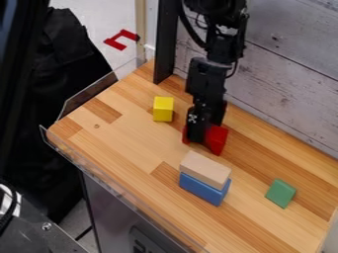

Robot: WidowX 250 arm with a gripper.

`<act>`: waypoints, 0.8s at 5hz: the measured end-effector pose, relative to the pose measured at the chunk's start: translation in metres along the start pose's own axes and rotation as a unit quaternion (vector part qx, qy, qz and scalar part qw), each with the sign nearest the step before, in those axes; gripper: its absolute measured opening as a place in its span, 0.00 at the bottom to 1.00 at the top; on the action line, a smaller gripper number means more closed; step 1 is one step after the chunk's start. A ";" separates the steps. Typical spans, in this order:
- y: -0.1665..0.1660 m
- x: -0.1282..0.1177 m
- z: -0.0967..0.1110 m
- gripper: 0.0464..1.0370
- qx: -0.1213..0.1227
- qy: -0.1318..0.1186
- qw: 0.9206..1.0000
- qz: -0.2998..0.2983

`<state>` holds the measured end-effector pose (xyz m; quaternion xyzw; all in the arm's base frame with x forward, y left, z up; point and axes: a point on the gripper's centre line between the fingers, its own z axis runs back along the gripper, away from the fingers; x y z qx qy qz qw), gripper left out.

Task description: Move the red arch to the left side

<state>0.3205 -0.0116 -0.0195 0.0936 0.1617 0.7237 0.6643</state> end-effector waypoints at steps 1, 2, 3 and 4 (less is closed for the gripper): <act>0.006 0.002 0.019 0.96 -0.031 -0.010 0.999 -0.008; 0.014 -0.003 0.054 0.96 -0.090 -0.032 0.995 -0.029; 0.021 -0.017 0.083 0.96 -0.141 -0.040 0.987 -0.061; 0.041 -0.020 0.091 0.96 -0.157 -0.060 0.970 -0.175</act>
